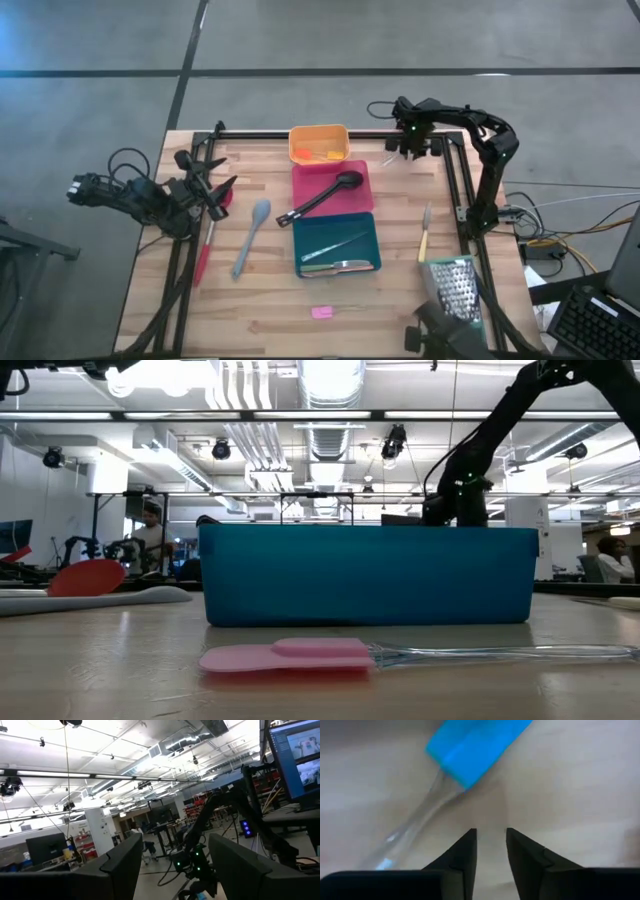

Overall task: Pick & Place Kitchen Items
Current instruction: Put the blue spatula into the yellow bin

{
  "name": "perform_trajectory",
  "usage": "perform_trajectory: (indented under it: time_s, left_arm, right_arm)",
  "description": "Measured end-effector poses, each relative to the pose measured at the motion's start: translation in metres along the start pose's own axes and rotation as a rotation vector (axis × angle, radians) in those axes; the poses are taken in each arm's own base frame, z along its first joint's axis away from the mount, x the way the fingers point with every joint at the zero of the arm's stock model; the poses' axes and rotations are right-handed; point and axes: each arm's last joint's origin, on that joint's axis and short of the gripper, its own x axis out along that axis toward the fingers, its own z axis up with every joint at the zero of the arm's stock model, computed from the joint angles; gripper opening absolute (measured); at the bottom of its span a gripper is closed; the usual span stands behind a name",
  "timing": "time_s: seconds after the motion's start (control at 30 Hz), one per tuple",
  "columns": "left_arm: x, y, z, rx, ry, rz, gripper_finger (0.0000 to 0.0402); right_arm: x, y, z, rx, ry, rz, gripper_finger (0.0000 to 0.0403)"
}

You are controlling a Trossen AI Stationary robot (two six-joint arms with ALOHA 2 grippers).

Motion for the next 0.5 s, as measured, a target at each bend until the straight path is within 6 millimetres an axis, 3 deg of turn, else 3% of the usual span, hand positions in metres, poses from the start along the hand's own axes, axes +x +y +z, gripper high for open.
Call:
perform_trajectory:
  time_s: [0.3, 0.5]
  left_arm:
    - [0.0002, 0.0002, -0.0003, 0.002, 0.002, 0.003, 0.0234]
    - [0.0002, 0.0002, -0.0003, 0.002, 0.002, 0.003, 0.0234]
  right_arm:
    - [-0.0056, -0.0051, 0.0100, 0.034, -0.012, 0.035, 0.0052]
    - [-0.0067, 0.0025, 0.0086, 0.024, -0.038, 0.062, 0.0043]
